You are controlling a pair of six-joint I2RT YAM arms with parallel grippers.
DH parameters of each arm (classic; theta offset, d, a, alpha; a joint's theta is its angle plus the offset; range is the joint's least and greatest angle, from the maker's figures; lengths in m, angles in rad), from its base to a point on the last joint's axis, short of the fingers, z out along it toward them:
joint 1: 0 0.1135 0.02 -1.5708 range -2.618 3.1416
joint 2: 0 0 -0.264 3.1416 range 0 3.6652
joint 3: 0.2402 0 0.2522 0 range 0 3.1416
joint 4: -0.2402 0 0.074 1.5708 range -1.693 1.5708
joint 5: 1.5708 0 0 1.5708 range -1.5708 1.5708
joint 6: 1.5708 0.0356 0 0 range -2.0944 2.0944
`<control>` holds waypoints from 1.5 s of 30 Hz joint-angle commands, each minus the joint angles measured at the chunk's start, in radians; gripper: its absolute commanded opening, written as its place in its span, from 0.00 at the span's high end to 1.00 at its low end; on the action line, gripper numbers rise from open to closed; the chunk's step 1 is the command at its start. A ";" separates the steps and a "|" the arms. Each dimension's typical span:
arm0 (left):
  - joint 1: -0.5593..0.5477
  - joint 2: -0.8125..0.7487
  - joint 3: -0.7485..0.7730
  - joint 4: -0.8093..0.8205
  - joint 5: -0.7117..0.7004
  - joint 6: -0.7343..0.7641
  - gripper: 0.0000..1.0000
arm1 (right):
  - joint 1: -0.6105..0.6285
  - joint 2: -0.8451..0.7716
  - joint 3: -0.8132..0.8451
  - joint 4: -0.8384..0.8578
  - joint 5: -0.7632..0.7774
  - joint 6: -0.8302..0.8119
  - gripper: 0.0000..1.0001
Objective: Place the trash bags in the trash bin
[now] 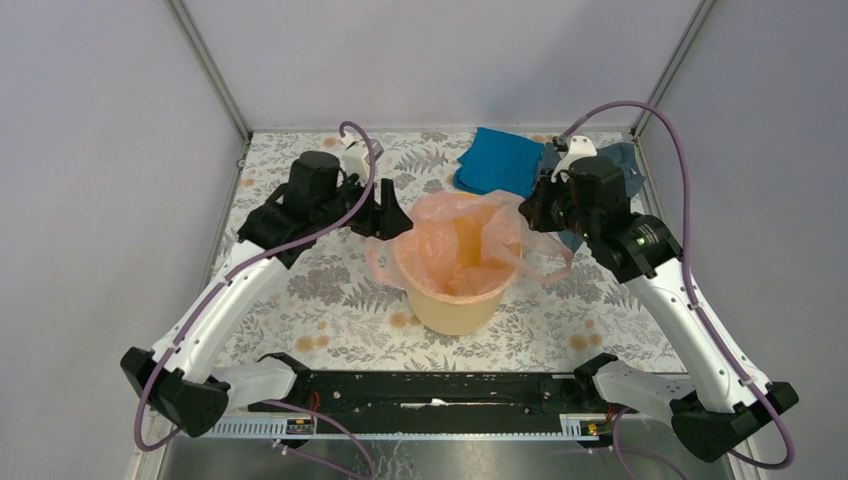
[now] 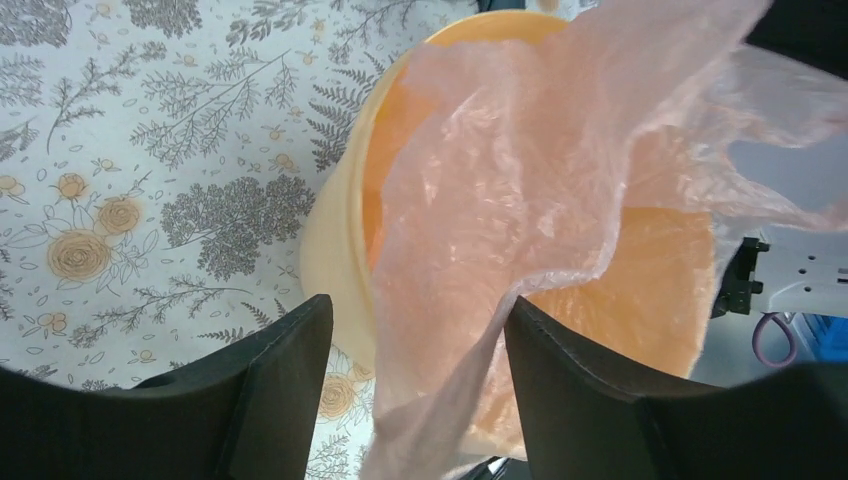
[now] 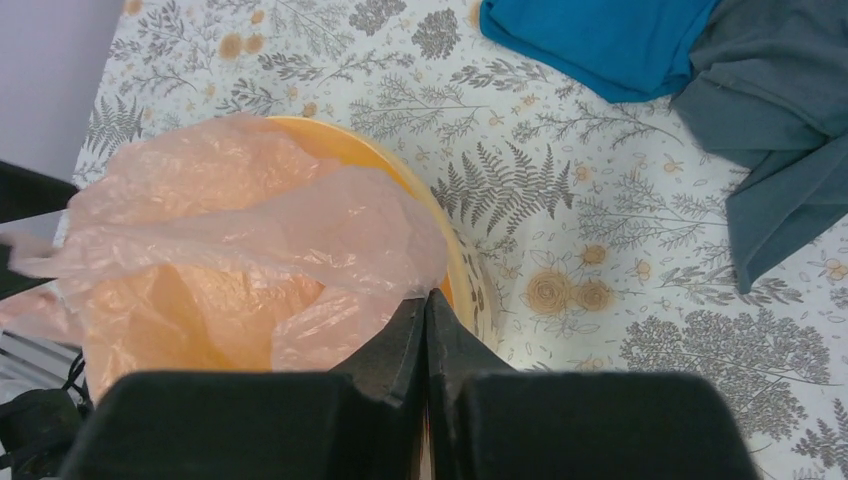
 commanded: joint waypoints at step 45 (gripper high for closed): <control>0.174 0.131 -0.113 0.250 0.041 -0.052 0.92 | -0.132 0.314 0.093 0.029 -0.195 -0.051 0.69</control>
